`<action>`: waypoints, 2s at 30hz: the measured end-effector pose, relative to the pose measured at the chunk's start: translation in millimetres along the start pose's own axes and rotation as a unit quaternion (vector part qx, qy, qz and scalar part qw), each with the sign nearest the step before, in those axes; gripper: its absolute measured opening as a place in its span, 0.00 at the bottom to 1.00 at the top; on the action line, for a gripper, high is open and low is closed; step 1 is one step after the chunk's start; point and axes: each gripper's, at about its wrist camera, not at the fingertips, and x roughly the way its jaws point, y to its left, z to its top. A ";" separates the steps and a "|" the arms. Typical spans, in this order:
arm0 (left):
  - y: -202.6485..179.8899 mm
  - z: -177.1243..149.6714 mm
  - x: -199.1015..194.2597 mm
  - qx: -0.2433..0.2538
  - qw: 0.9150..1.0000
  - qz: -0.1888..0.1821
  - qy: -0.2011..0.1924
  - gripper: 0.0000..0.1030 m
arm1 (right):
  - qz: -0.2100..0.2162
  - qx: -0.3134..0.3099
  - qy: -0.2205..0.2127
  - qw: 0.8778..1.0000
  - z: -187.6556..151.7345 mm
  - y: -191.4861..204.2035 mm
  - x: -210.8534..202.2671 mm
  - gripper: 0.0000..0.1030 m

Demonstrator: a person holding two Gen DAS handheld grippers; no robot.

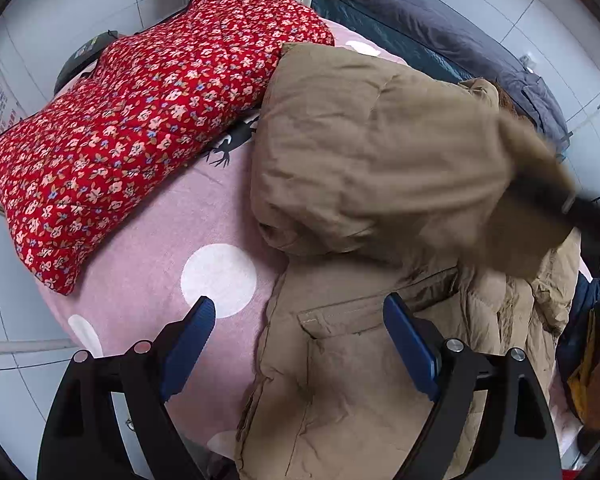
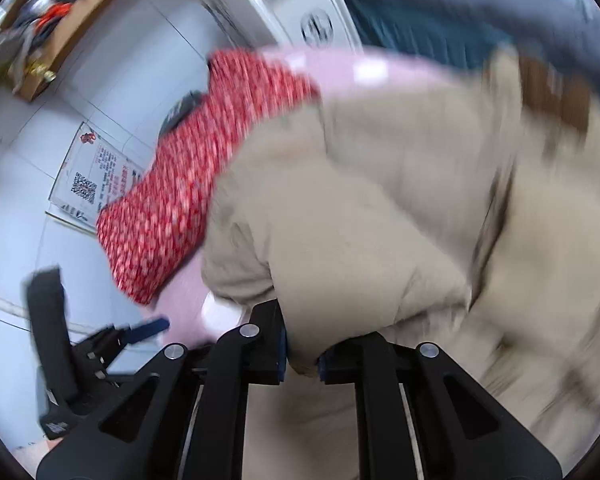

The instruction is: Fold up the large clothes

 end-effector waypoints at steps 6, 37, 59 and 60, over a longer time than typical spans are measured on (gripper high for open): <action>-21.8 6.7 -2.6 0.019 1.000 -0.017 -0.008 0.81 | -0.080 -0.097 -0.072 0.989 48.4 -5.9 -63.1 0.09; -171.0 83.3 39.1 0.183 0.981 -0.053 -0.039 0.82 | -0.061 0.209 0.003 0.976 -44.4 -202.3 -4.3 0.16; -216.7 101.8 161.6 0.214 0.973 0.050 0.063 0.95 | -0.060 0.257 0.049 0.963 -43.3 -243.5 45.6 0.30; -216.9 101.9 162.4 0.214 0.973 0.051 0.063 0.95 | -0.059 0.260 0.050 0.962 -43.2 -244.5 46.5 0.30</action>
